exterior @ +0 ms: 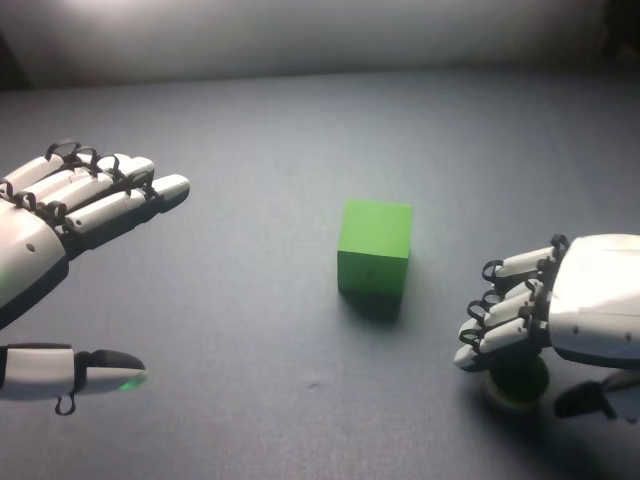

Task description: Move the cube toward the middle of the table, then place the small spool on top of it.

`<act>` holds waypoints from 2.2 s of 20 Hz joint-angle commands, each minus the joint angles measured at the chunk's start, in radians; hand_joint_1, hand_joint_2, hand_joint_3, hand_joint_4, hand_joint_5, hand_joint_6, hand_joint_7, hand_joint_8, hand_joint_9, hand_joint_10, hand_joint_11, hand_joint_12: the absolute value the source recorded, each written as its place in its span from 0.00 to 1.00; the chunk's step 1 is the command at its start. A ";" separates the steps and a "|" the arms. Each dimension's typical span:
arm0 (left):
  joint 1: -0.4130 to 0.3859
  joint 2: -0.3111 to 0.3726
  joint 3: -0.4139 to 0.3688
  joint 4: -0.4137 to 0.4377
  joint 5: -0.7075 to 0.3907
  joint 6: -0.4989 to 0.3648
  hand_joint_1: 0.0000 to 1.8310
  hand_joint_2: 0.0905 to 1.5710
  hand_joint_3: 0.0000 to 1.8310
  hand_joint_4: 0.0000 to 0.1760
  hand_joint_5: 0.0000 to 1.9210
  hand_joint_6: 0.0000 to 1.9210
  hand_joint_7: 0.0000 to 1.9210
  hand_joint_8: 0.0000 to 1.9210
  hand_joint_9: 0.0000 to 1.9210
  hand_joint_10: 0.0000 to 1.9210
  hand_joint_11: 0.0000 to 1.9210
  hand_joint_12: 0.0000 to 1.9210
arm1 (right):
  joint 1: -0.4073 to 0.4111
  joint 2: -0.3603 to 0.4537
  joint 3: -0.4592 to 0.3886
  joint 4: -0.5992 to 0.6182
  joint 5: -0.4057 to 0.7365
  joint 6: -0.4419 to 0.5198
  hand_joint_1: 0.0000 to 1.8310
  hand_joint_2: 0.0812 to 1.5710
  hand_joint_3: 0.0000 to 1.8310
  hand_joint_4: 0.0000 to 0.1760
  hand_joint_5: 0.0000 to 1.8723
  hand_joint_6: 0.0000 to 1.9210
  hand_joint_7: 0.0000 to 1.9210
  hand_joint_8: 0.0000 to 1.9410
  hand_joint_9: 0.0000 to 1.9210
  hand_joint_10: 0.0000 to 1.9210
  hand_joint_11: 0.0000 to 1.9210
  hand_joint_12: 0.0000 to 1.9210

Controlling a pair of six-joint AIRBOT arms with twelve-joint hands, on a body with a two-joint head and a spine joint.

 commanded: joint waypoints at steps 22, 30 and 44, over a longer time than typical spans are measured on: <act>-0.005 -0.012 0.014 -0.006 -0.099 -0.013 0.40 0.55 0.00 0.76 0.07 0.00 0.07 0.00 0.08 0.00 0.00 0.25 | 0.268 -0.138 0.184 0.210 0.142 -0.054 0.67 0.70 0.00 0.00 0.52 0.57 0.50 0.48 0.45 0.27 0.20 0.70; -0.015 -0.022 0.025 0.005 -0.086 -0.023 0.42 0.55 0.00 0.83 0.07 0.00 0.06 0.00 0.07 0.00 0.00 0.22 | 0.351 -0.242 0.243 0.193 0.046 -0.111 0.66 0.69 0.00 0.17 0.52 0.52 0.53 0.48 0.50 0.26 0.24 0.73; -0.019 -0.026 0.028 0.007 -0.090 -0.030 0.45 0.54 0.00 0.95 0.05 0.00 0.04 0.00 0.04 0.00 0.00 0.17 | 0.351 -0.271 0.249 0.191 -0.021 -0.168 0.54 0.56 0.00 0.19 0.21 0.00 0.29 0.00 0.36 0.05 0.14 0.57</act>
